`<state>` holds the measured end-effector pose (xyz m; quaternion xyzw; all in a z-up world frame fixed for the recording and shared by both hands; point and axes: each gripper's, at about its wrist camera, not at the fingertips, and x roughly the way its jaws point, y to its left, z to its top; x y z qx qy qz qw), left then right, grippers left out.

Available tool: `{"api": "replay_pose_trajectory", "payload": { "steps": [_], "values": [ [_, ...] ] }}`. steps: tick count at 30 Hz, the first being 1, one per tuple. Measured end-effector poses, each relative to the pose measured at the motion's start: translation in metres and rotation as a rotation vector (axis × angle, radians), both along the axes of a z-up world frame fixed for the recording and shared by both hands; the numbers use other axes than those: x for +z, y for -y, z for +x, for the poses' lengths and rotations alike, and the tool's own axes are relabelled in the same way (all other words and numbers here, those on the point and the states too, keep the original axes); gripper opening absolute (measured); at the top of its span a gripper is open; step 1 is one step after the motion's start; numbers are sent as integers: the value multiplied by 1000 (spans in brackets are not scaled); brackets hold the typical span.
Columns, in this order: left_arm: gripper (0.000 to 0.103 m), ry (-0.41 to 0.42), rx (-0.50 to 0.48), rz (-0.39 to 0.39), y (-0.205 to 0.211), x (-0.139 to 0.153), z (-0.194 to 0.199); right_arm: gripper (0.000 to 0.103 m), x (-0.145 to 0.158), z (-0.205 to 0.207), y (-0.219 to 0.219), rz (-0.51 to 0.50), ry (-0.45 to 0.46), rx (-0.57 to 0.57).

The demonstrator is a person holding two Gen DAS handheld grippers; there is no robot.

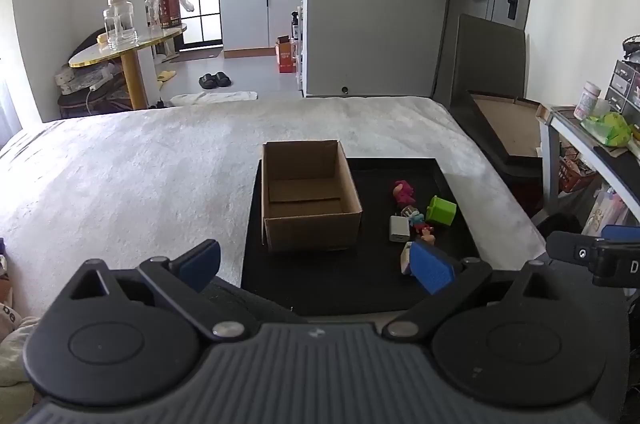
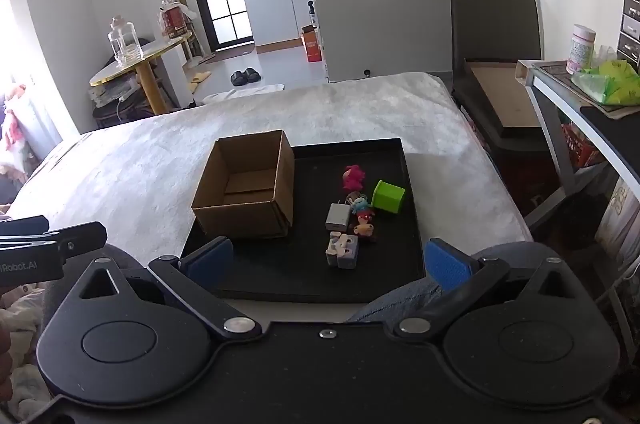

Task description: Organize rigid objects

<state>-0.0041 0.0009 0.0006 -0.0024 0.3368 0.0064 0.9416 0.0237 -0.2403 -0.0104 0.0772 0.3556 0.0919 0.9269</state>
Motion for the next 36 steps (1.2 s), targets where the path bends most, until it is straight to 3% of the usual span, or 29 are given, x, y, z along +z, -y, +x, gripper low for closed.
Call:
{"api": "replay_pose_trajectory", "payload": {
  "steps": [36],
  "values": [
    [100, 4, -9, -11, 1, 4, -4, 103, -1, -5, -2, 6, -1, 8]
  ]
}}
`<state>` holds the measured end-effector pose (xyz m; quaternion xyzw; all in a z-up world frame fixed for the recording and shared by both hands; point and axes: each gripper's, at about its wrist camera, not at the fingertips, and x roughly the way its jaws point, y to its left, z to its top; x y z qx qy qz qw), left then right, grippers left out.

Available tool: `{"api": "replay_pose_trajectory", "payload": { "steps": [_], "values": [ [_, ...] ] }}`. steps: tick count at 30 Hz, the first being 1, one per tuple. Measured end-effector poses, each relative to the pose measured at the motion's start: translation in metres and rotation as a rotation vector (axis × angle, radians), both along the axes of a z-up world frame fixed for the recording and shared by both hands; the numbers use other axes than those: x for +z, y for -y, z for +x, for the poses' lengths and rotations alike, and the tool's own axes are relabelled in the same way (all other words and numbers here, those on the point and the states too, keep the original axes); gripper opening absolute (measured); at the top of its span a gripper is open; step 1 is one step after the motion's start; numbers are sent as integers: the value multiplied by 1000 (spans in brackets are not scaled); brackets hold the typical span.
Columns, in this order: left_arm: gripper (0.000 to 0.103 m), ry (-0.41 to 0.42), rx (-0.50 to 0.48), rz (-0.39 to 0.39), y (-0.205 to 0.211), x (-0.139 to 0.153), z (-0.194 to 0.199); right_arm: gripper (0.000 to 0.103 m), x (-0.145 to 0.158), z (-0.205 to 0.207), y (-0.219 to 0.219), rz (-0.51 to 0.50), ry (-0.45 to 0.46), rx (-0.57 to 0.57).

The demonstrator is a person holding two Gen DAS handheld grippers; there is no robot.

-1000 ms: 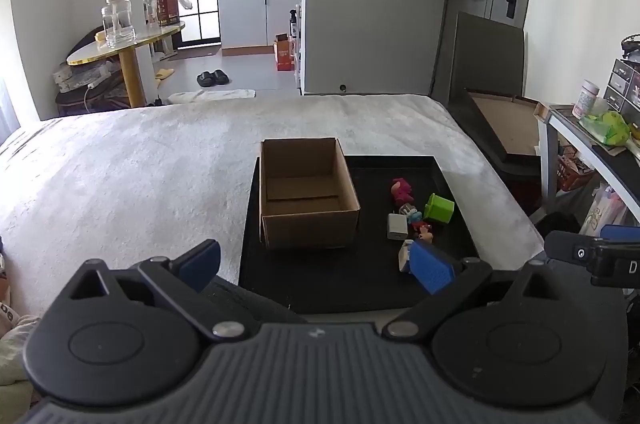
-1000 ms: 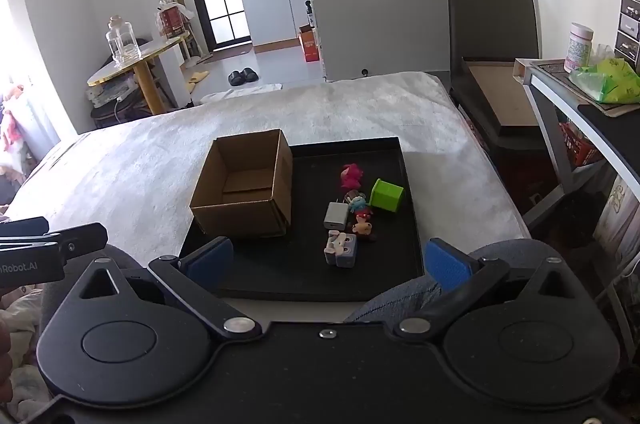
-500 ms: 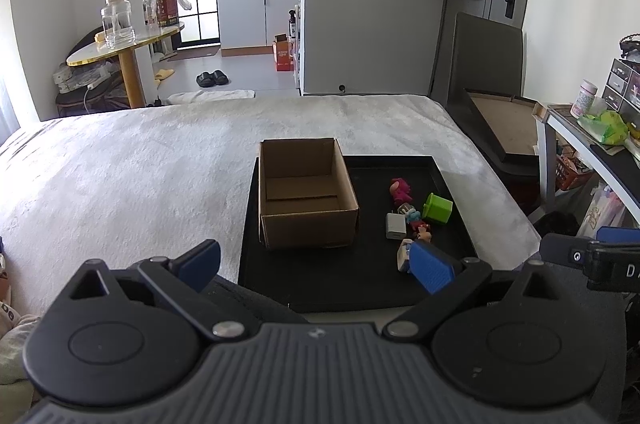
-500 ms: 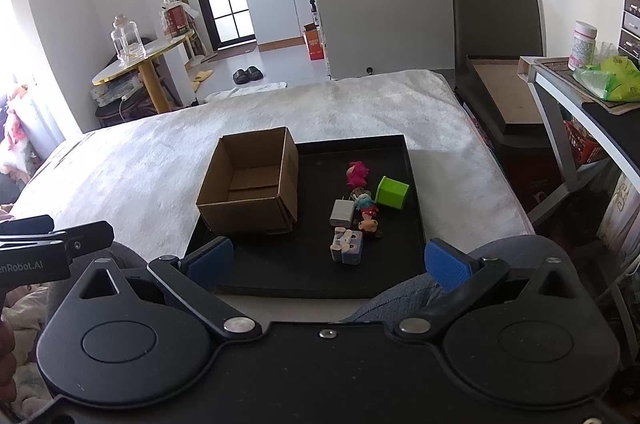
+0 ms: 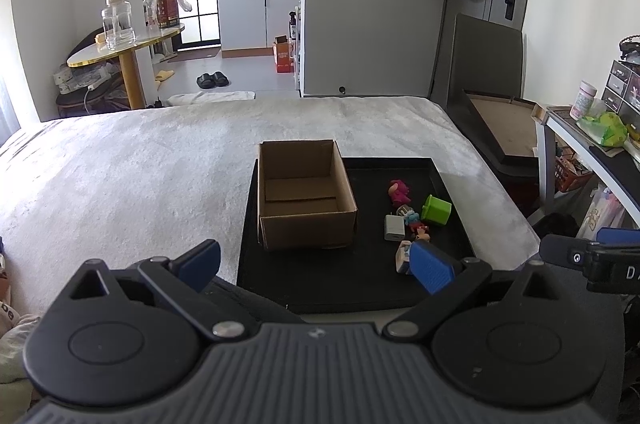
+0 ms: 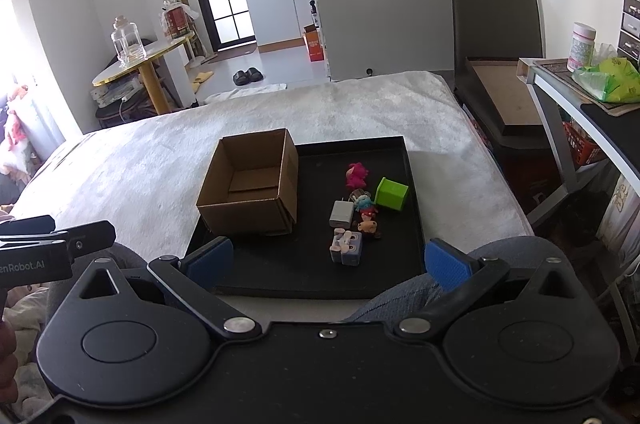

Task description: Organize rigid objects

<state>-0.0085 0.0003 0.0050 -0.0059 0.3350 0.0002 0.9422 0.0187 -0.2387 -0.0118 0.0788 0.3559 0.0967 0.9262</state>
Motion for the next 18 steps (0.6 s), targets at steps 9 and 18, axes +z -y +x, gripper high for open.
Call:
{"api": "replay_pose_trajectory", "payload": {
  "steps": [9, 18],
  "values": [
    [100, 0, 7, -3, -1, 1, -1, 103, 2, -2, 0, -7, 1, 5],
    [100, -1, 4, -3, -1, 0, -1, 103, 2, -2, 0, -4, -1, 6]
  ]
}}
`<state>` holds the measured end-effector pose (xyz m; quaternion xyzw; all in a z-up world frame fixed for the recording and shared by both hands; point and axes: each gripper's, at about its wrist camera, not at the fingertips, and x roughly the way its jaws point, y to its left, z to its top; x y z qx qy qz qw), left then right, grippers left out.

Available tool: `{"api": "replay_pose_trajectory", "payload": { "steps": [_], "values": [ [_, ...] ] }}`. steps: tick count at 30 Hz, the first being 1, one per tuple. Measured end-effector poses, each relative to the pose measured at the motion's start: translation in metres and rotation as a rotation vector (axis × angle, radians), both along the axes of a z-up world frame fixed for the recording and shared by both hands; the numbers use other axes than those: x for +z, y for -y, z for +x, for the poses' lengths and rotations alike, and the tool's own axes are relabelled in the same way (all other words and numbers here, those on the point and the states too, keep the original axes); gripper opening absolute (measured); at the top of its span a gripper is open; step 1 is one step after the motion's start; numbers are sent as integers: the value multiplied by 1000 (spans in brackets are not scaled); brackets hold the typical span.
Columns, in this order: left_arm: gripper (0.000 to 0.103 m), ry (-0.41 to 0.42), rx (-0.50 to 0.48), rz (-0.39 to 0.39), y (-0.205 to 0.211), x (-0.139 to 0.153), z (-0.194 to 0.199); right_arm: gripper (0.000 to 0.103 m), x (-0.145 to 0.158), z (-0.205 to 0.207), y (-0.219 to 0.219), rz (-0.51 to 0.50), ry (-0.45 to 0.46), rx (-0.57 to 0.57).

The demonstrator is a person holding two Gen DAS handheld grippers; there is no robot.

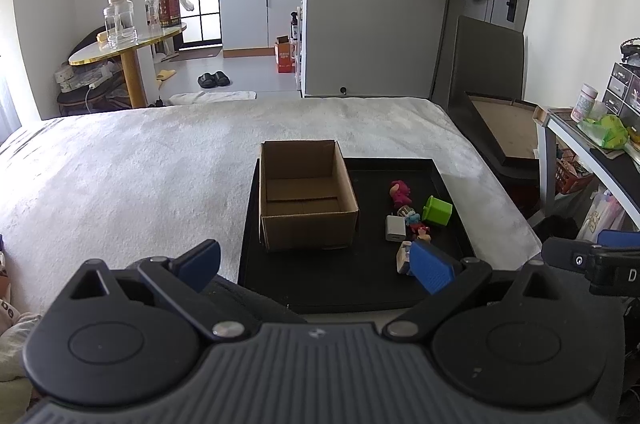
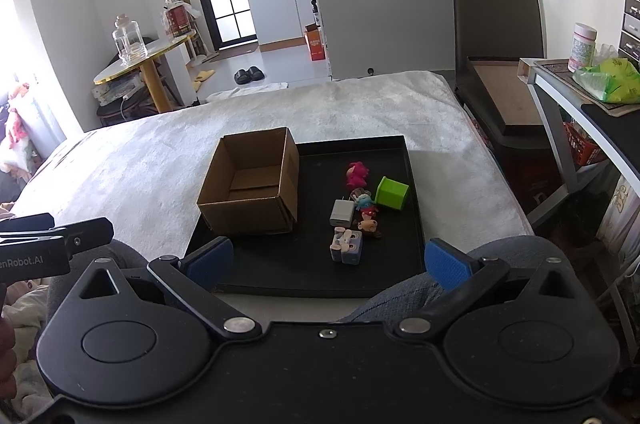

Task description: Organize rigid objects

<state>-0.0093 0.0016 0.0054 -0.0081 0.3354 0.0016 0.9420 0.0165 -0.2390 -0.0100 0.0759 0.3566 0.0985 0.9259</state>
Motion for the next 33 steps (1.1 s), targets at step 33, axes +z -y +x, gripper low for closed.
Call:
{"api": "replay_pose_trajectory", "payload": {
  "steps": [33],
  "values": [
    [100, -53, 23, -24, -11, -26, 42, 103, -28, 33, 2, -15, -29, -38]
  ]
}}
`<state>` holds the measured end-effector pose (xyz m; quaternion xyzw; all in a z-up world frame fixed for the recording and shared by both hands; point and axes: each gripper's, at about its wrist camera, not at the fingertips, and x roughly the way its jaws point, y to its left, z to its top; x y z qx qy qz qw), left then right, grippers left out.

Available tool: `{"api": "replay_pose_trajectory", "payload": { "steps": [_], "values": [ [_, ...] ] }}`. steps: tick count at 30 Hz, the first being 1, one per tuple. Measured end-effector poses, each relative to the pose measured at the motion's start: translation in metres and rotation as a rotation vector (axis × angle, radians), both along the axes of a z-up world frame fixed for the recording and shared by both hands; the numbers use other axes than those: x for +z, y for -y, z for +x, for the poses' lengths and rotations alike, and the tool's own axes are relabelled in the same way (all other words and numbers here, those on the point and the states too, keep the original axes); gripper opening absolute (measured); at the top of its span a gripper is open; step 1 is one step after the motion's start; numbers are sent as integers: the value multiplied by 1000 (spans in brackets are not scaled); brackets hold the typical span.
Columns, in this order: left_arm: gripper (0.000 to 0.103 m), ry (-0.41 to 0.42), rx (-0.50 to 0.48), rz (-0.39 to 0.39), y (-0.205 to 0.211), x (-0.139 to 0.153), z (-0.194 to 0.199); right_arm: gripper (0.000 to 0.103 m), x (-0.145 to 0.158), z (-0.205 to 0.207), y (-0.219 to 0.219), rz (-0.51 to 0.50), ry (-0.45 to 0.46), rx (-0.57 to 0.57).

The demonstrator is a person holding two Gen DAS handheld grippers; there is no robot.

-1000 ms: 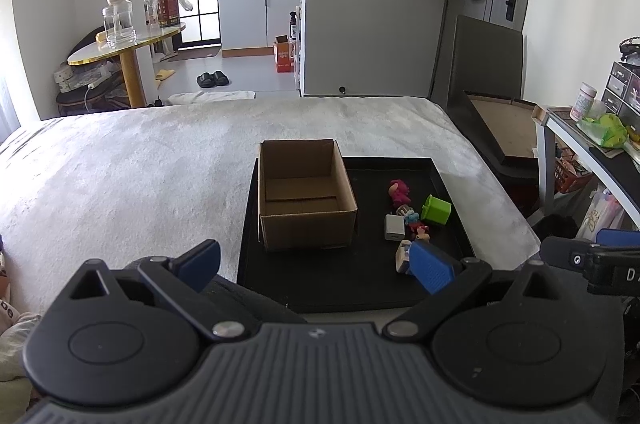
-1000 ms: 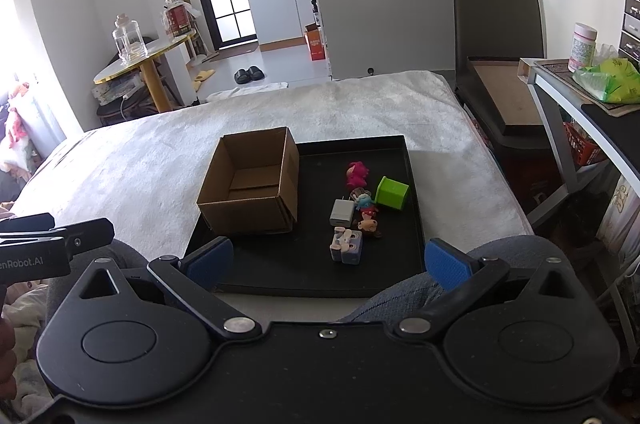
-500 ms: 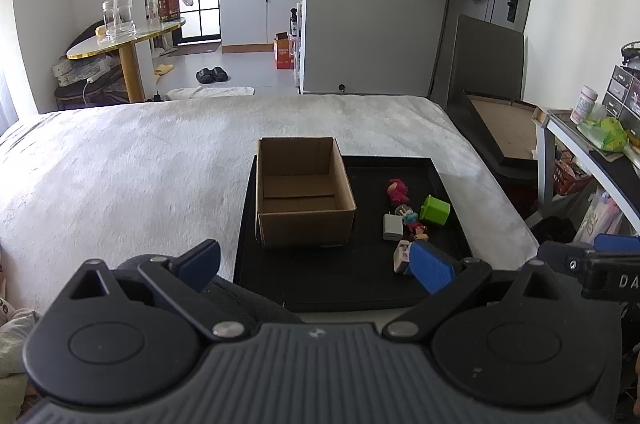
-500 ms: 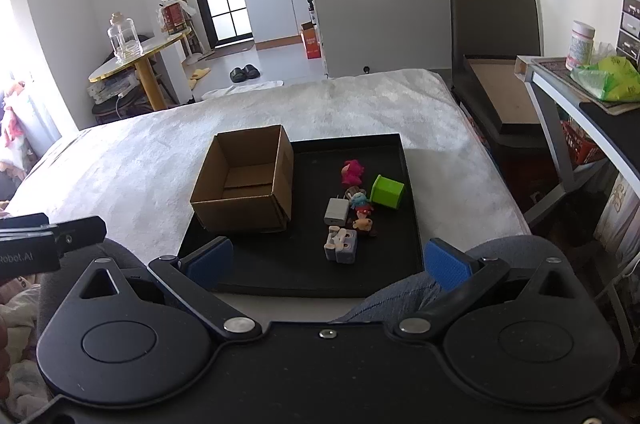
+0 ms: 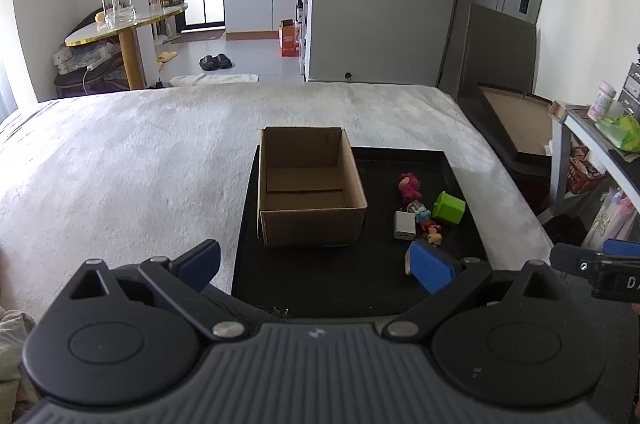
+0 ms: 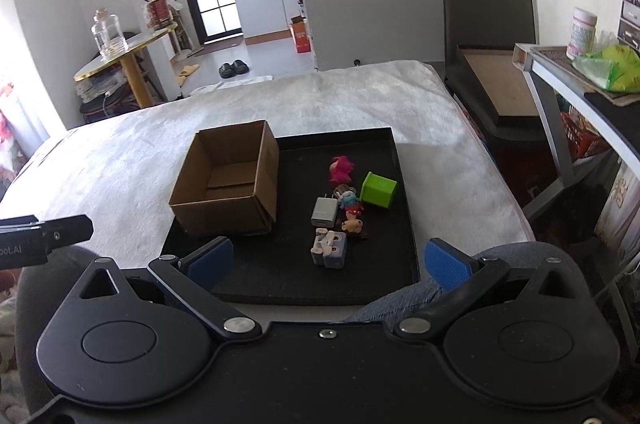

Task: Organize rigid objects
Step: 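Move the right gripper down onto the blue bunny block and close it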

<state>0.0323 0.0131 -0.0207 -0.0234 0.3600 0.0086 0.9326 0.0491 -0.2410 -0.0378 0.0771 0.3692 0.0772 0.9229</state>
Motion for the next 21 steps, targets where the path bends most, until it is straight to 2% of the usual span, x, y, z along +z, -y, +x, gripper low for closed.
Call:
{"api": "replay_pose_trajectory", "payload": {
  "steps": [13, 21],
  "values": [
    [100, -74, 9, -9, -6, -23, 46, 103, -23, 41, -5, 22, -90, 18],
    [99, -111, 40, -3, -14, -32, 73, 99, -37, 69, -4, 41, -150, 25]
  ]
}}
